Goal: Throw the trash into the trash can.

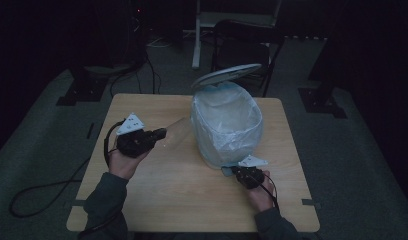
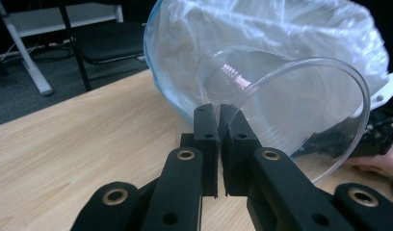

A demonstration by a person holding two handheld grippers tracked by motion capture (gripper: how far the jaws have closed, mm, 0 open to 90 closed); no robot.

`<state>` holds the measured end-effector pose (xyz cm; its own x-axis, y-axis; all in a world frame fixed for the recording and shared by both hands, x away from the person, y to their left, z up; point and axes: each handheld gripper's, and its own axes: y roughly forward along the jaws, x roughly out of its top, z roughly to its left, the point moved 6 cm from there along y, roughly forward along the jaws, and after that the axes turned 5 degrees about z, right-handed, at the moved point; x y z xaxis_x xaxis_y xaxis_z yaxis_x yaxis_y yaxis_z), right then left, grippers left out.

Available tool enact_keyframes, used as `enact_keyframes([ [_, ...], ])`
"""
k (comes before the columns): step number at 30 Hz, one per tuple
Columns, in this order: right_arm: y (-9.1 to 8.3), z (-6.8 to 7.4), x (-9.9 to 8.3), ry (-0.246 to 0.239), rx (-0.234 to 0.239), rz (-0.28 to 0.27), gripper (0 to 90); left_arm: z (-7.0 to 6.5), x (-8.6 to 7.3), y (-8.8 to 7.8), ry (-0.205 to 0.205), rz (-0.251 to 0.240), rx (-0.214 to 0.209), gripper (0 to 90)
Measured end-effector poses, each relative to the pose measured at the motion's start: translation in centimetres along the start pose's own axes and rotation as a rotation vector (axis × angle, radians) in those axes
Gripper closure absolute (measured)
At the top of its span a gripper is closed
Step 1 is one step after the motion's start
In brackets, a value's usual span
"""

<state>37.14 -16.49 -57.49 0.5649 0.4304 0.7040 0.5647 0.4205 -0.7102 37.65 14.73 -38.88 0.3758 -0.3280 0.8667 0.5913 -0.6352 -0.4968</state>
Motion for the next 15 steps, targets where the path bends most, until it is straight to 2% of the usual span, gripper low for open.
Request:
enact_keyframes([
  [9, 0.0, 0.0, 0.0, 0.0, 0.001, -0.001, 90.0, 0.0, 1.1, -0.2, 0.016, -0.014, 0.007, 87.1],
  [15, 0.0, 0.0, 0.0, 0.0, 0.001, 0.0, 90.0, 0.0, 2.0, -0.4, 0.022, -0.026, -0.003, 87.0],
])
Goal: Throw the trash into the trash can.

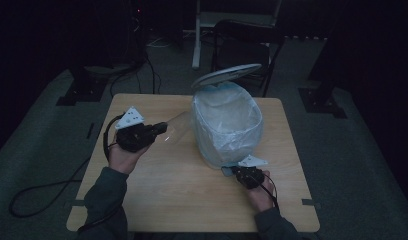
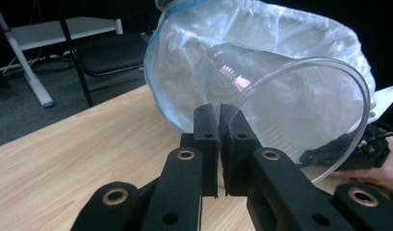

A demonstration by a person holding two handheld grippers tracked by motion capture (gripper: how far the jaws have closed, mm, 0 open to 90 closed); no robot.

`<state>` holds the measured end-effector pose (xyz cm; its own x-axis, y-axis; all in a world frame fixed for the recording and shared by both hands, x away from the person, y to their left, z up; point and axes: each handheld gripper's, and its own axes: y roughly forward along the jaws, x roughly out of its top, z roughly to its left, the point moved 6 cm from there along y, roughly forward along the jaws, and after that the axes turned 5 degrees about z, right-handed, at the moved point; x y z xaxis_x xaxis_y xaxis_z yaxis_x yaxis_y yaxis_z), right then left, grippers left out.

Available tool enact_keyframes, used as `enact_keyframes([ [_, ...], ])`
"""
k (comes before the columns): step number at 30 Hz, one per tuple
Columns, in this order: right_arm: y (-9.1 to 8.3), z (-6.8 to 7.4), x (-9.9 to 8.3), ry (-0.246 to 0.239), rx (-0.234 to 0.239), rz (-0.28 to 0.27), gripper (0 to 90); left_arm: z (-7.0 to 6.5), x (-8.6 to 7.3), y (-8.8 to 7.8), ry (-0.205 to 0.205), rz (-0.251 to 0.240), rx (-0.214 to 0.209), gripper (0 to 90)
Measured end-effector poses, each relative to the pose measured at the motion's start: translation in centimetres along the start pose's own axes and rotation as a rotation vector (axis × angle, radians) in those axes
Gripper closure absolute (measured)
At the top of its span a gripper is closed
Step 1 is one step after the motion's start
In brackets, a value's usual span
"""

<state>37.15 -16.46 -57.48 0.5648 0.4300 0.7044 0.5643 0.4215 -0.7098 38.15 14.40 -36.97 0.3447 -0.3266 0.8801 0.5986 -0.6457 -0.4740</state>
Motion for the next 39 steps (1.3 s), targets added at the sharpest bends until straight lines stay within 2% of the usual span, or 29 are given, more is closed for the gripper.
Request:
enact_keyframes([
  [8, 0.0, 0.0, 0.0, 0.0, -0.001, 0.0, 90.0, 0.0, 1.9, -0.3, 0.019, -0.024, -0.009, 87.0],
  [20, 0.0, 0.0, 0.0, 0.0, -0.001, 0.0, 90.0, 0.1, 3.8, -0.3, 0.031, -0.044, -0.018, 87.0],
  [30, 0.0, 0.0, 0.0, -0.001, -0.003, 0.0, 90.0, -0.3, 5.5, 0.9, 0.028, -0.055, -0.055, 87.0],
  [35, 0.0, 0.0, 0.0, -0.001, -0.003, 0.0, 90.0, -0.4, 5.9, 1.3, 0.03, -0.053, -0.061, 87.1],
  [39, 0.0, 0.0, 0.0, 0.0, -0.002, 0.0, 90.0, -0.5, 6.7, 2.3, 0.031, -0.052, -0.075, 87.0],
])
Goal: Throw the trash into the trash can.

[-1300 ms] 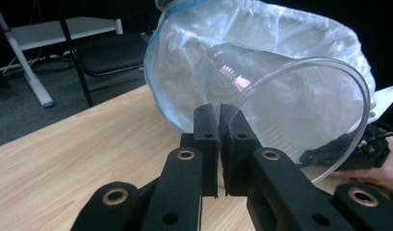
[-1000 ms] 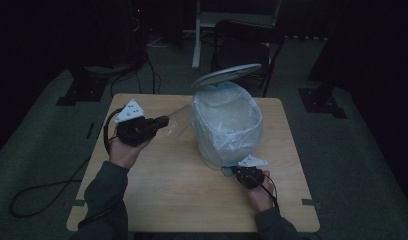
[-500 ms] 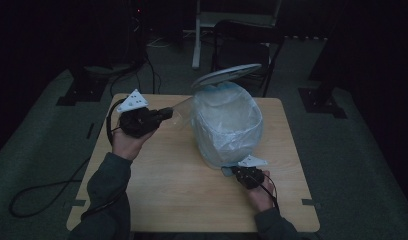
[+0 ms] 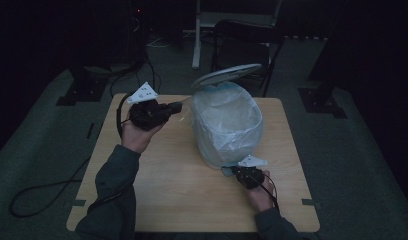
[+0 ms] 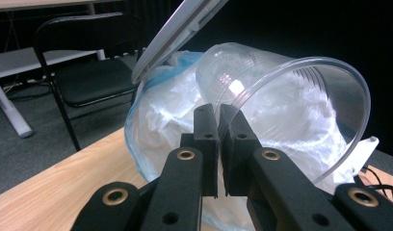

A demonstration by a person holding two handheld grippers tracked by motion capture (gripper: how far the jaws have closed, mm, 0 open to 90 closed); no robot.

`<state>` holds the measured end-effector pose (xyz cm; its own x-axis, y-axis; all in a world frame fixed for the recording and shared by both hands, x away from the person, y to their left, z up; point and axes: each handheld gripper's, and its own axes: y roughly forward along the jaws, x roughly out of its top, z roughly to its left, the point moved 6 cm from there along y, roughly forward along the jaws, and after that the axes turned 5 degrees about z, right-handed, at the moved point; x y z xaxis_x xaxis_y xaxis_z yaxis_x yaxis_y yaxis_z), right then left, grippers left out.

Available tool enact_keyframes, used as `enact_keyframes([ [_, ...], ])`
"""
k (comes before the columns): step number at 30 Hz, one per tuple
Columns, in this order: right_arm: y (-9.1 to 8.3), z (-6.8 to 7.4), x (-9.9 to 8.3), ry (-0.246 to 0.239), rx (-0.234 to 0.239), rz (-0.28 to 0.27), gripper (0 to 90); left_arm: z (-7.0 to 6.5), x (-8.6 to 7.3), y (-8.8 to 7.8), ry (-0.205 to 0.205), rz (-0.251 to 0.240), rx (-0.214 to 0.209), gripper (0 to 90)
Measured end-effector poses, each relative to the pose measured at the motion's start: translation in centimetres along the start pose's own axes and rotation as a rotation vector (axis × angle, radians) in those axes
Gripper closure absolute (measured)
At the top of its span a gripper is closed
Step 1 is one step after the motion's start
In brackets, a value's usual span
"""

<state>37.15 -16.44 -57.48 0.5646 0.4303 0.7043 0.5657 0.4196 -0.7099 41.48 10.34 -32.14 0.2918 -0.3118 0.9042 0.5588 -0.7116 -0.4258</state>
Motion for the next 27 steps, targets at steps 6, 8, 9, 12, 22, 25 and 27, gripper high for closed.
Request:
enact_keyframes([
  [6, 0.0, 0.0, 0.0, 0.0, 0.0, 0.0, 90.0, 0.1, 0.5, 1.4, 0.0, 0.014, -0.012, 87.0],
  [8, 0.0, 0.0, 0.0, -0.001, 0.0, 0.0, 90.0, 0.1, 0.7, 1.9, 0.0, 0.018, -0.012, 87.0],
  [9, 0.0, 0.0, 0.0, 0.0, 0.0, 0.0, 90.0, 0.0, 0.7, 2.1, -0.001, 0.019, -0.014, 87.0],
  [12, 0.0, 0.0, 0.0, 0.0, 0.0, 0.0, 90.0, -0.1, 0.9, 2.7, 0.0, 0.023, -0.015, 87.0],
  [22, 0.0, 0.0, 0.0, 0.0, 0.001, -0.001, 90.0, -0.6, 1.5, 4.1, 0.004, 0.028, -0.02, 87.0],
  [25, 0.0, 0.0, 0.0, 0.0, 0.0, -0.001, 90.0, -0.7, 1.7, 4.4, 0.008, 0.03, -0.023, 86.9],
  [27, 0.0, 0.0, 0.0, 0.0, 0.001, -0.001, 90.0, -1.0, 1.9, 4.9, 0.014, 0.031, -0.02, 87.0],
])
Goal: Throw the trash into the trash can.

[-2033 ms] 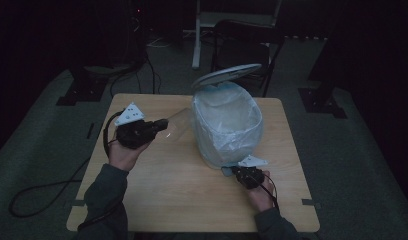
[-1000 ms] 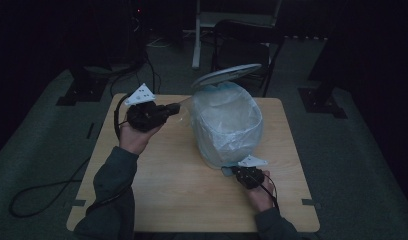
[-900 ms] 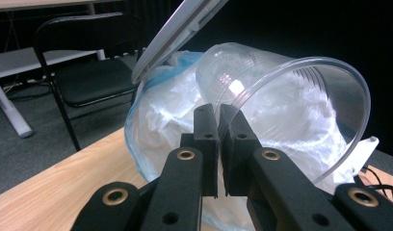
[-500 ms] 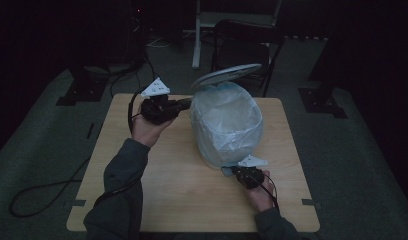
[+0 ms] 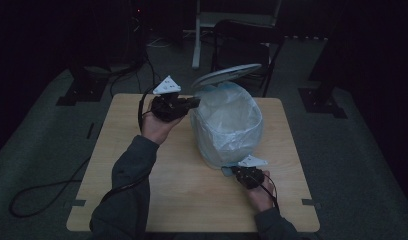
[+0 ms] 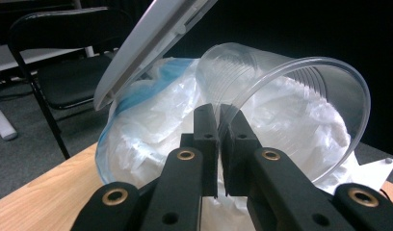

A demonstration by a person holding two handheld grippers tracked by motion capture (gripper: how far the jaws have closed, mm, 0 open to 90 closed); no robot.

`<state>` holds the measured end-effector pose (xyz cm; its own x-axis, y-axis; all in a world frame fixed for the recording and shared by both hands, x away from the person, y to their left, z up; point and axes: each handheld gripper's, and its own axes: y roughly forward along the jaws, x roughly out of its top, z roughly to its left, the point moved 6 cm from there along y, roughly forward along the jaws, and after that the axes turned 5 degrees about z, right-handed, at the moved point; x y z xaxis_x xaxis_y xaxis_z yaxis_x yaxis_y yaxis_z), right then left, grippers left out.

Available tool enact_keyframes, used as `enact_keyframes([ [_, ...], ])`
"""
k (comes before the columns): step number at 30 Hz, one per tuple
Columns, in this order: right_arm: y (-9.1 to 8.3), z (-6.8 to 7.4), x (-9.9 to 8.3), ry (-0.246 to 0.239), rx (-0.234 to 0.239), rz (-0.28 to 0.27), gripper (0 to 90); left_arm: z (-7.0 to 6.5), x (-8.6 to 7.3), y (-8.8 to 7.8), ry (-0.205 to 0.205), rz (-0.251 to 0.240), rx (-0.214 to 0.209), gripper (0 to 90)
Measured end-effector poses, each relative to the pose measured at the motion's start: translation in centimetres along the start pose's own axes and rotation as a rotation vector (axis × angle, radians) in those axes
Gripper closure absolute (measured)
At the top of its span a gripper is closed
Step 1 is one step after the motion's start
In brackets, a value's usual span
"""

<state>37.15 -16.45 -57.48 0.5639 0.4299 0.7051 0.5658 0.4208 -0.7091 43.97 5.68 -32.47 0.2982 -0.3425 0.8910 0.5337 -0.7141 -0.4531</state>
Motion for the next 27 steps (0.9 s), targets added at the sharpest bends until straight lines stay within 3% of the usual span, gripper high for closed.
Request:
enact_keyframes([
  [27, 0.0, 0.0, 0.0, -0.002, -0.006, 0.0, 90.0, -1.3, 0.1, 3.4, -0.022, 0.023, -0.008, 86.8],
])
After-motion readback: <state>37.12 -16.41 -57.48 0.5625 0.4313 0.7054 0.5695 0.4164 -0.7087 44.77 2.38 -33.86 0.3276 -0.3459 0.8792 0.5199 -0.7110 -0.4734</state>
